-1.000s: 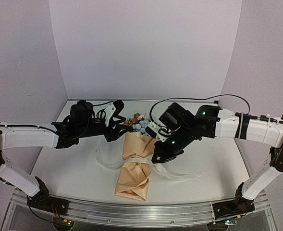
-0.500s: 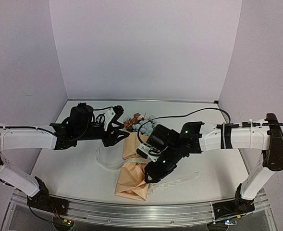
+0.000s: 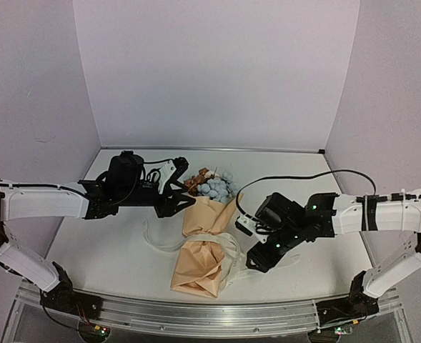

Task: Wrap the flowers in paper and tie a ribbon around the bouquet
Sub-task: Cross the half-tied ribbon over the folded bouquet.

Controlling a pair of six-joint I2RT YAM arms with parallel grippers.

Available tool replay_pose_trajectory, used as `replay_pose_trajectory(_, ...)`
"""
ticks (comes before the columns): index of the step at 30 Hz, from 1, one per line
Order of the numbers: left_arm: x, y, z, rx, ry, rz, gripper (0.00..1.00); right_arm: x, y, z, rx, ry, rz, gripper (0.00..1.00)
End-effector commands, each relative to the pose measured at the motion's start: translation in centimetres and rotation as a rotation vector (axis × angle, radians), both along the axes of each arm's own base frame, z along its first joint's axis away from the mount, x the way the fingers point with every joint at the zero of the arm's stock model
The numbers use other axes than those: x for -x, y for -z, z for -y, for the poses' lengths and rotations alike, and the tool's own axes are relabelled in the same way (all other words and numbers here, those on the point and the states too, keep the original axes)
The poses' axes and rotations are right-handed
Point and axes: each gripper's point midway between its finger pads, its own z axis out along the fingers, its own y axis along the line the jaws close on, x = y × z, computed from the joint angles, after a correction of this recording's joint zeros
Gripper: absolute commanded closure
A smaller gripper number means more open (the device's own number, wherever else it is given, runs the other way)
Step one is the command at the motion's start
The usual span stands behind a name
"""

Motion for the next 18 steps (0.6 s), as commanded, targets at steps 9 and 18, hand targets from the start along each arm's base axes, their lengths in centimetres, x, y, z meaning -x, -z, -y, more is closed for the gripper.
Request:
replay_pose_trajectory(9, -0.6, -2.6, 1.1, 0.033, 0.025, 0.021, 0.51, -5.1, 4.4, 0.3, -0.031, -0.213, 0.337, 0.37)
replay_pose_trajectory(18, -0.8, -2.3, 1.4, 0.027, 0.029, 0.009, 0.52, -6.5, 6.0, -2.4, -0.100, -0.224, 0.402, 0.38)
